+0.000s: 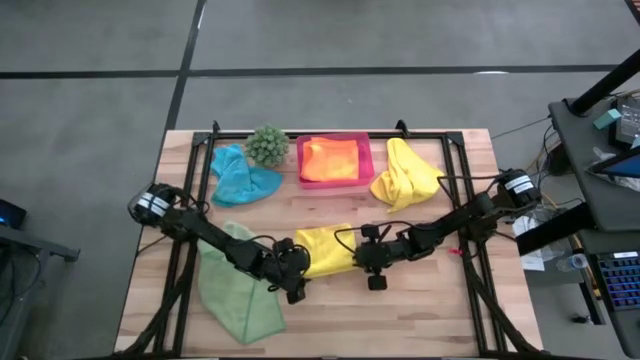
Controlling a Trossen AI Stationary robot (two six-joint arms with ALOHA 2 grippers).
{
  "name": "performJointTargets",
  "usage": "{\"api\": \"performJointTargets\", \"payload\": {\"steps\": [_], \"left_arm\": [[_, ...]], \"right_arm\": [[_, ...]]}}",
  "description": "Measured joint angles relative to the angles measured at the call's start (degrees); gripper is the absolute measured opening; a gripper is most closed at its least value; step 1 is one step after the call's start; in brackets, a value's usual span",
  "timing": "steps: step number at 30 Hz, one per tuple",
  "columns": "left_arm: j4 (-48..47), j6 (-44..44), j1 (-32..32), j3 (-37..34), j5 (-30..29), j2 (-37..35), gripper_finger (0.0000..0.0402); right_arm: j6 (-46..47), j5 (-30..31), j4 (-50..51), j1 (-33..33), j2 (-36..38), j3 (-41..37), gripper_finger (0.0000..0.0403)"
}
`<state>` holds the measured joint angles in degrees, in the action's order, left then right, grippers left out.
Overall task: Fold microfiber towels
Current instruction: Fold the bottom yellow microfiber towel
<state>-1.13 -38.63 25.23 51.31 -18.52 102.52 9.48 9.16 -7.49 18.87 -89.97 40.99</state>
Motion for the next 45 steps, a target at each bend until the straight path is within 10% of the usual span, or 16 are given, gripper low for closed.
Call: {"api": "performJointTargets", "payload": {"steps": [5, 18, 33, 45], "left_arm": [[-1.34, 0.21, 0.0, 0.0, -0.04, -0.16, 0.0194], [-3.15, 0.05, 0.0, 0.05, 0.9, -1.91, 0.0007], [1.24, 0.43, 0.02, 0.0, 4.65, -3.33, 0.0034], [1.36, 0.25, 0.02, 0.39, 4.79, -4.1, 0.0161]], "right_arm": [[-0.53, -0.01, -0.16, 0.0, -0.15, 0.0, 0.0017], [-1.99, 3.11, 1.29, 1.71, 3.9, 0.0, 0.0008], [2.91, 7.22, 1.16, 4.26, 4.35, -1.43, 0.001], [2.49, 3.9, 2.51, 3.89, 5.83, -1.62, 0.011]]}}
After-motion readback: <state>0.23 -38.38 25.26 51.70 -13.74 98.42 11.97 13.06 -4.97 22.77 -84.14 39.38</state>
